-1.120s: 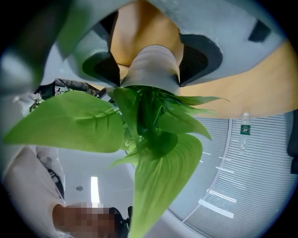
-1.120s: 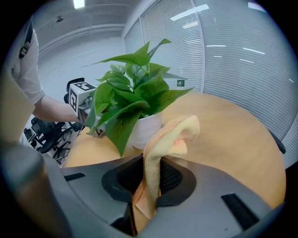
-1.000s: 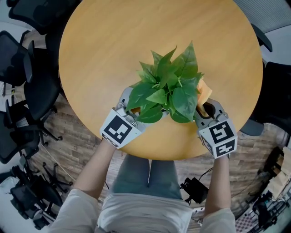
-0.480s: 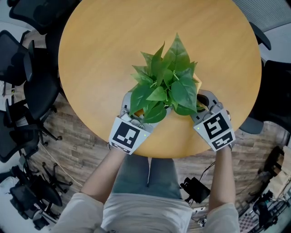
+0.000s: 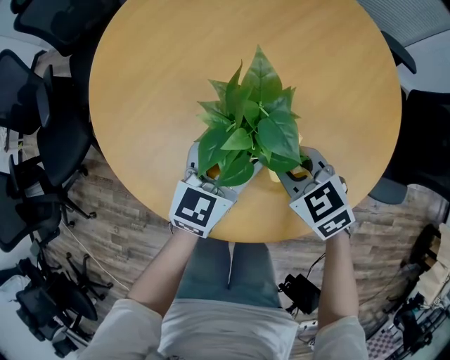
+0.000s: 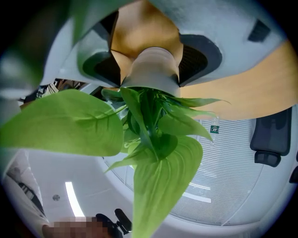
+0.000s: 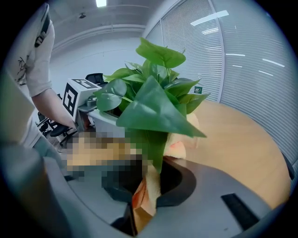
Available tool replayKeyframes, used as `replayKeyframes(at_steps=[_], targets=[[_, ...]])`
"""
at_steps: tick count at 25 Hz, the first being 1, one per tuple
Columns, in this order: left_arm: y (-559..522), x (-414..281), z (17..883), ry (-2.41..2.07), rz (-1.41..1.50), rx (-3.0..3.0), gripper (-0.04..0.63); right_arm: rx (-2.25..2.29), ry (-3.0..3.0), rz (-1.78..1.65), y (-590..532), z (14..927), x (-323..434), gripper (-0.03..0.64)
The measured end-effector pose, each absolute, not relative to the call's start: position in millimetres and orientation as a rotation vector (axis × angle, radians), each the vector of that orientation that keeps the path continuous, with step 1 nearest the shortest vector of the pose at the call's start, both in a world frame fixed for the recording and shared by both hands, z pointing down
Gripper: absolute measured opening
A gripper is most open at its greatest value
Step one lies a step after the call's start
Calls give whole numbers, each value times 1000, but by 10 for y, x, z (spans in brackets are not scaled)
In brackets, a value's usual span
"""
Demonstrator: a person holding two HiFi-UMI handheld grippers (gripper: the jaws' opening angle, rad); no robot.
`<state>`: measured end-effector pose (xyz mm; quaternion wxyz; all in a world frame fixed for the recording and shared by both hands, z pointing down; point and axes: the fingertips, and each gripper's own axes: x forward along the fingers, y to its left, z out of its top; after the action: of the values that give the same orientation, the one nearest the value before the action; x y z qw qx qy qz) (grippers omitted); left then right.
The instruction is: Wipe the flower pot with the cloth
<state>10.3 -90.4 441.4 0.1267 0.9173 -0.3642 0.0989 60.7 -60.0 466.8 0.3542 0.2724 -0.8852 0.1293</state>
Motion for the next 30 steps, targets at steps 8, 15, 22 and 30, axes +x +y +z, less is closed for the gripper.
replayKeyframes(at_steps=[8, 15, 22, 30], targets=[[-921, 119, 4397, -1146, 267, 2618, 399, 669, -2313, 367, -437, 4681, 449, 61], [-915, 120, 4416, -1093, 272, 2617, 399, 664, -2327, 394, -381, 4701, 401, 61], [-832, -19, 4505, -841, 342, 2684, 403, 669, -2330, 406, -407, 4718, 436, 61], [-890, -102, 4466, -404, 400, 2863, 417, 660, -2337, 424, -421, 4725, 441, 61]])
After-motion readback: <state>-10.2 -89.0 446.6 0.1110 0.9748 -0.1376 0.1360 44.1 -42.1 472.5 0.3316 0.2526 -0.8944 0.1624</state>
